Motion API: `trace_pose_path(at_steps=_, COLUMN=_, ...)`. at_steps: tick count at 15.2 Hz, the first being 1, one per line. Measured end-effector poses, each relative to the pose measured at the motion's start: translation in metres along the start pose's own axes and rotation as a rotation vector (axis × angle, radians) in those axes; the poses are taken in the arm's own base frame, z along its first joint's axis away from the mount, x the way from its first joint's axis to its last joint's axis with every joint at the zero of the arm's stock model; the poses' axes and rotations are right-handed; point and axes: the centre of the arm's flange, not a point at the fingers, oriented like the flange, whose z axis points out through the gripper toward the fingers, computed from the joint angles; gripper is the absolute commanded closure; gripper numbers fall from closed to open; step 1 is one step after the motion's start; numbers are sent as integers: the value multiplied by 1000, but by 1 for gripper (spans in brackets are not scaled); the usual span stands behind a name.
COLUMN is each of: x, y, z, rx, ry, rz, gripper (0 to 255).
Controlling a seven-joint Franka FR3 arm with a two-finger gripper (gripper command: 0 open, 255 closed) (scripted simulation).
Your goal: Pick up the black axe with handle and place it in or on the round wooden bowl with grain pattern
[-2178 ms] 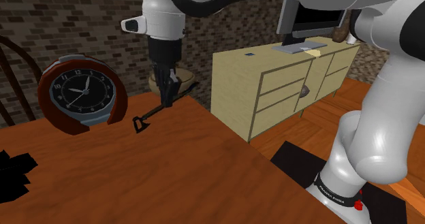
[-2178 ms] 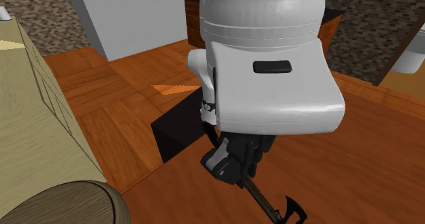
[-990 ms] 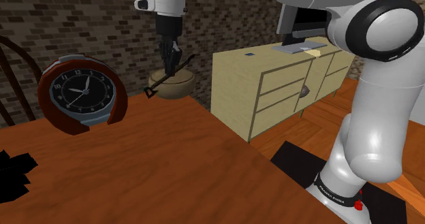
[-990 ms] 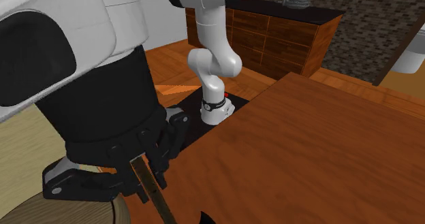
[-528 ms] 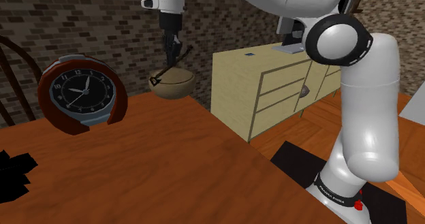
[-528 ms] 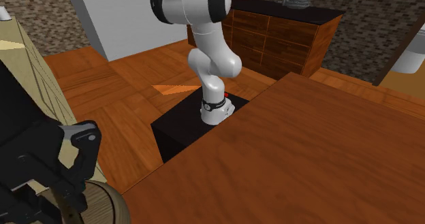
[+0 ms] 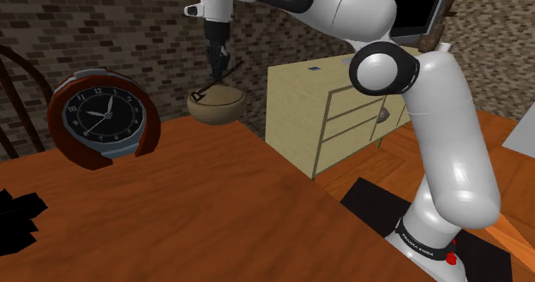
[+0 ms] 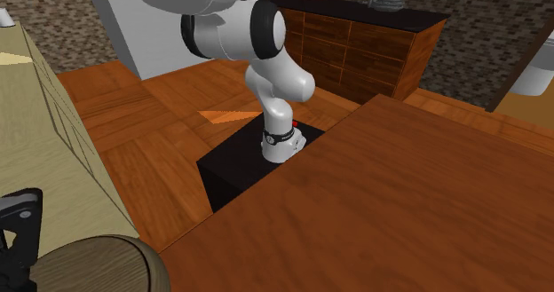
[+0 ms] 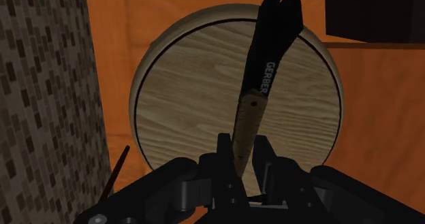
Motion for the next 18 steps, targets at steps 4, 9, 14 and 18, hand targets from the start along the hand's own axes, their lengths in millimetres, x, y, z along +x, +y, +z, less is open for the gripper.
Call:
trace_pose_path(at_steps=4, x=-3, y=1, z=21, rx=-1, ry=0, rz=0, gripper=255)
trace_pose_path(at_steps=9, x=-4, y=1, z=43, rx=-8, ry=4, rz=-1, gripper=255)
trace_pose_path(at_steps=14, x=-5, y=0, z=43, rx=-12, ry=7, rz=-1, gripper=255)
trace_pose_path(at_steps=18, x=-6, y=0, z=48, rx=-6, ry=3, rz=-1, gripper=0)
